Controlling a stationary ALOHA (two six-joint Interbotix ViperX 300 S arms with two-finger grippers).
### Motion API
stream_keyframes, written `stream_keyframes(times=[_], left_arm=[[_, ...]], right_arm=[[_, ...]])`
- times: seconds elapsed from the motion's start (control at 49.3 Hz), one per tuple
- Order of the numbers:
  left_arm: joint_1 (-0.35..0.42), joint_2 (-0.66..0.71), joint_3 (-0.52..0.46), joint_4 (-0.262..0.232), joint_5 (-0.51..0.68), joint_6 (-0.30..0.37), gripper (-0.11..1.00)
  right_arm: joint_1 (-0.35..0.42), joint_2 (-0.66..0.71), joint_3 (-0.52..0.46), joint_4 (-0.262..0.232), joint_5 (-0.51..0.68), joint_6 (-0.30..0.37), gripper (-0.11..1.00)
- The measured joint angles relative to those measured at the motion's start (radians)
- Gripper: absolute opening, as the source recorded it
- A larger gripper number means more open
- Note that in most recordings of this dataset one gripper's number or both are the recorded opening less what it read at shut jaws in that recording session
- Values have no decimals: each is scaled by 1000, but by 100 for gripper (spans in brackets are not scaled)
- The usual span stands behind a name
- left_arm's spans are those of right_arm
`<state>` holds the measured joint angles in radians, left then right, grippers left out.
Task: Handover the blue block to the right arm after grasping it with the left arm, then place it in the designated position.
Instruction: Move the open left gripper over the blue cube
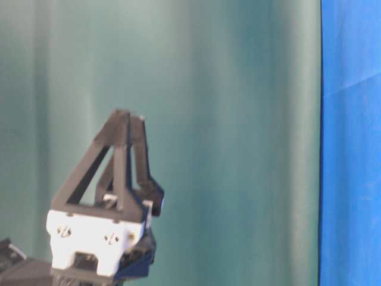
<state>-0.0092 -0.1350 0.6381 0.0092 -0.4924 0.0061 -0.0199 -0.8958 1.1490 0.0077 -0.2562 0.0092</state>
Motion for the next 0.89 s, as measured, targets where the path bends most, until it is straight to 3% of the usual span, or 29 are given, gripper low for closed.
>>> stream_keyframes(times=[0.183,0.345,0.65,0.893], left_arm=[[5,5,-11,0,71,-18,93],[0,9,-43,0,202,-41,93],[-11,52,-183,0,597,-72,93],[-41,124,-356,0,965,-74,93]], right_arm=[[-2,0,0,0,0,0,97],[-2,0,0,0,0,0,97],[-2,0,0,-2,6,0,97],[-2,2,0,0,14,0,97]])
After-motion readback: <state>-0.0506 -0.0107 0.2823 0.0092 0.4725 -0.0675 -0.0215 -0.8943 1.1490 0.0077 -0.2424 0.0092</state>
